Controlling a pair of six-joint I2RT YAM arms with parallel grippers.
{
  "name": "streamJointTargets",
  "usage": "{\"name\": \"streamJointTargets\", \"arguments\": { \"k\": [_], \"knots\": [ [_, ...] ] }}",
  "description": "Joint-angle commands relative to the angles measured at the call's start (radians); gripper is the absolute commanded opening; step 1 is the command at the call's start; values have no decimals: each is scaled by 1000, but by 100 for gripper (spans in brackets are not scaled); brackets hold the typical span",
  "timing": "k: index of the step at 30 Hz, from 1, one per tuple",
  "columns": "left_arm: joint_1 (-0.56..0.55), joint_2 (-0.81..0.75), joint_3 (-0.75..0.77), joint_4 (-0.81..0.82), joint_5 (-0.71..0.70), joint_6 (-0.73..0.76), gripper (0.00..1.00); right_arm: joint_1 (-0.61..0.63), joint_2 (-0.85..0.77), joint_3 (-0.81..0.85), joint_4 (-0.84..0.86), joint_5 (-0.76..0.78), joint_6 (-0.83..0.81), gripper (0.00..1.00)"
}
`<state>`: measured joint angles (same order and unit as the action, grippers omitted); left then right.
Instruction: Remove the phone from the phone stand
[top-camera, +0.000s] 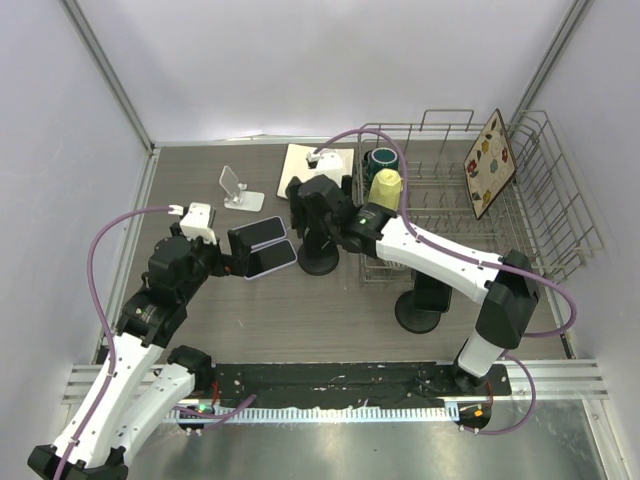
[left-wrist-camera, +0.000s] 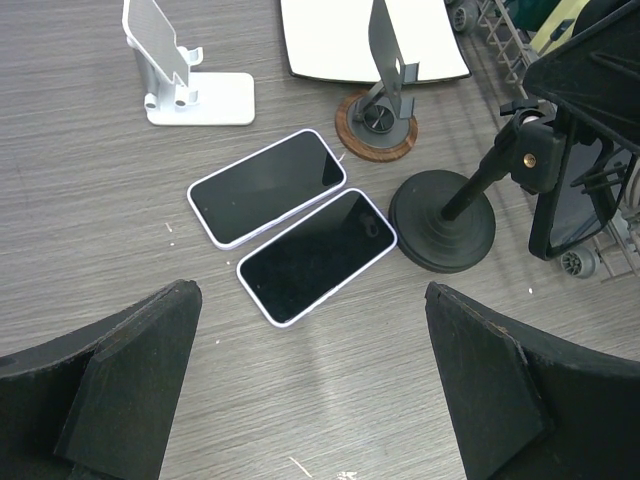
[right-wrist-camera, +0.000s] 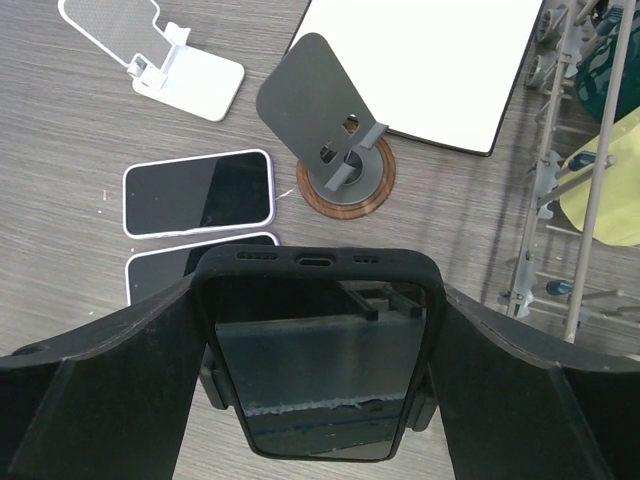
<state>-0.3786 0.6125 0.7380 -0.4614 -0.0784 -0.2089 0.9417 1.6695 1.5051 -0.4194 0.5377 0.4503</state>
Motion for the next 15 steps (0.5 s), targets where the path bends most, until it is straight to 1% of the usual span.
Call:
{"name": "streamJointTargets", "arguments": {
  "k": [1,3,6,7,9,10,11,12,15],
  "knots": [
    [-5,-7,-3,41,-9,13,100,35,7,6,33,82,-15,84],
    [-6,-5,-3,41,-9,14,100,40,4,3,30,96,-25,81],
    [-5,0,-3,43,-9,13,100,45,-16,-9,30,96,-38,69],
    [-6,3,-3,41,-9,13,100,46,-30,-14,30,90,-41,59],
    [-6,6,-3,40,-9,13,100,48,-51,-26,33,56,-54,49],
    [-6,10,-3,40,-9,13,100,49,-60,-34,37,41,-61,40],
    [-5,13,-3,40,-9,13,100,48,-85,-42,41,12,-68,37],
    [-5,13,-2,40,-8,13,100,48,-97,-54,45,-7,-87,30],
    [-5,21,-3,40,2,13,100,48,-154,-77,56,-82,-119,21]
  ]
}}
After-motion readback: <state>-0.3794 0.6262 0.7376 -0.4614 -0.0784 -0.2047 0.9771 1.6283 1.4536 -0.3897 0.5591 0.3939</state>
